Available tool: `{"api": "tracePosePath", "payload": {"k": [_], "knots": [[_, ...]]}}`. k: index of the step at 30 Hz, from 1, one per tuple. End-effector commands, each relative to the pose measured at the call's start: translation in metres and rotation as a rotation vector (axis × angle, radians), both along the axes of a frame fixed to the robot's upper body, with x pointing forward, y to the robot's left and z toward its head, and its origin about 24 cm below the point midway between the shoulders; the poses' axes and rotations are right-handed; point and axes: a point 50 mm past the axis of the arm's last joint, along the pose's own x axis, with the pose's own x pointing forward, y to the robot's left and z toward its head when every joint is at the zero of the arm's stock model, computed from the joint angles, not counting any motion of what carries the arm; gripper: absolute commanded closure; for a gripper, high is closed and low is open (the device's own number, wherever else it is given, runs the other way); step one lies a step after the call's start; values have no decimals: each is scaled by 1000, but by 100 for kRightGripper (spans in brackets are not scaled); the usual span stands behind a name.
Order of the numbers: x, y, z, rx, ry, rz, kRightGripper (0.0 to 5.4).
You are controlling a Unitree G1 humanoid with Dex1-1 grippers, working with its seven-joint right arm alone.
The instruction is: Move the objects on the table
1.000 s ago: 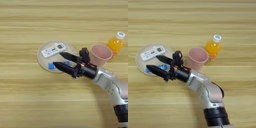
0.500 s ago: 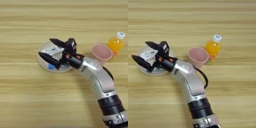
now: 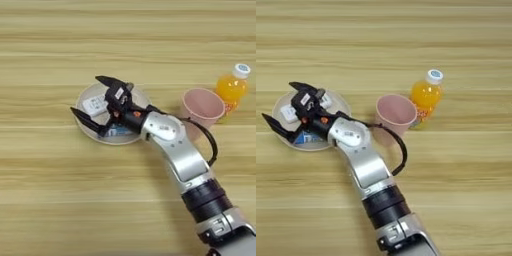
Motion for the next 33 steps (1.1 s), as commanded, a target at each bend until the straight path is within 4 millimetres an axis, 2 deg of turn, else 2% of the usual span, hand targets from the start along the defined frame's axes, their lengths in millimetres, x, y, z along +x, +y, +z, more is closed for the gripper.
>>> {"api": "tracePosePath", "payload": {"k": [1,15,28,33], "knots": [[18,5,31,55,-71,-66,2],[37,1,23,49,27,-282,2],[42,1,14,-70,77,-391,2],[42,-3,18,-57,74,-439,2]]}}
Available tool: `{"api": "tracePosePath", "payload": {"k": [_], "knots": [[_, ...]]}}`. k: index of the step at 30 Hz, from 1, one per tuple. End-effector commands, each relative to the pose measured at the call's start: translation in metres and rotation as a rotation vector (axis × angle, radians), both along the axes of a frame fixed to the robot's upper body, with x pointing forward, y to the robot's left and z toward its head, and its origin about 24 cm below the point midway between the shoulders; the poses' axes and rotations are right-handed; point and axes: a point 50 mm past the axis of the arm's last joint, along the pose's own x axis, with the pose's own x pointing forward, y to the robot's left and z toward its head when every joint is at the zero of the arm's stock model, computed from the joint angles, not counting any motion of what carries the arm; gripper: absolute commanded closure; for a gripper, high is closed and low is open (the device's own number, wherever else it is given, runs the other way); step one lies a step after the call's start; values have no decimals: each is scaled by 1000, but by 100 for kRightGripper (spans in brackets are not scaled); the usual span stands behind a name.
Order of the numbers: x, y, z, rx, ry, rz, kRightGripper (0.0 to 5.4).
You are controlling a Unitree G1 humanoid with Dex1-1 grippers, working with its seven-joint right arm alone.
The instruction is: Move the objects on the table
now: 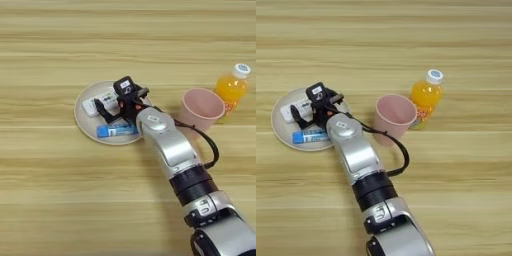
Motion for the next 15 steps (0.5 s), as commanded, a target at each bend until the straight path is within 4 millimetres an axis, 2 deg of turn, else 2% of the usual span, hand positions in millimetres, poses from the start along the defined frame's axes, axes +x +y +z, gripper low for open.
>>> {"api": "tracePosePath", "payload": {"k": [1,15], "knots": [[12,6,43,33,-155,-27,2],[11,6,43,28,-149,-33,2]]}}
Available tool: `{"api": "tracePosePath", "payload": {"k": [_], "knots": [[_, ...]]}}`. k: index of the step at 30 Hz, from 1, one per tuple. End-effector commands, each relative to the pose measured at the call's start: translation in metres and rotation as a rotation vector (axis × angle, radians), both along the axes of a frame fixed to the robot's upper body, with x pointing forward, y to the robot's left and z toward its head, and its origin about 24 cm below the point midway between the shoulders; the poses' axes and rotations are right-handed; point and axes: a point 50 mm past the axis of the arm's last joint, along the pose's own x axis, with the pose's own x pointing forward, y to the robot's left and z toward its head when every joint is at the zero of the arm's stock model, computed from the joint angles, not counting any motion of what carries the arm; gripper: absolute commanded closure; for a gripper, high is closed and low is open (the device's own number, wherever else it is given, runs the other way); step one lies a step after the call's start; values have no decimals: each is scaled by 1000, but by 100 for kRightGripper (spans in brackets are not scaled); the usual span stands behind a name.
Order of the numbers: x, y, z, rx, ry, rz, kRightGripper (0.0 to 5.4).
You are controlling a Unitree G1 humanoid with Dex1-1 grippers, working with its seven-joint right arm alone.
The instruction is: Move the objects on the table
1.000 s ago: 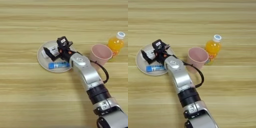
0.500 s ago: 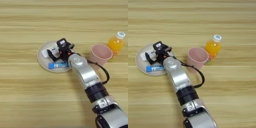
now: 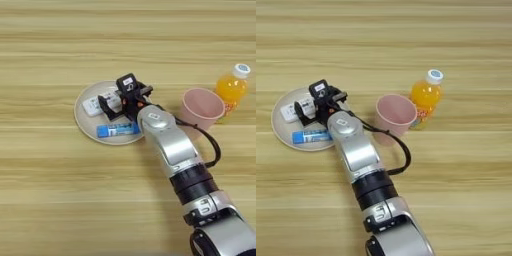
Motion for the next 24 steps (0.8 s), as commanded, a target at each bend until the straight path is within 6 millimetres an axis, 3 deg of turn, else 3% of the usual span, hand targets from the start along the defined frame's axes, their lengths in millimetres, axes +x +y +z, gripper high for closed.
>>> {"api": "tracePosePath", "payload": {"k": [1,24], "knots": [[10,8,37,33,-138,16,2],[10,8,37,33,-138,16,2]]}}
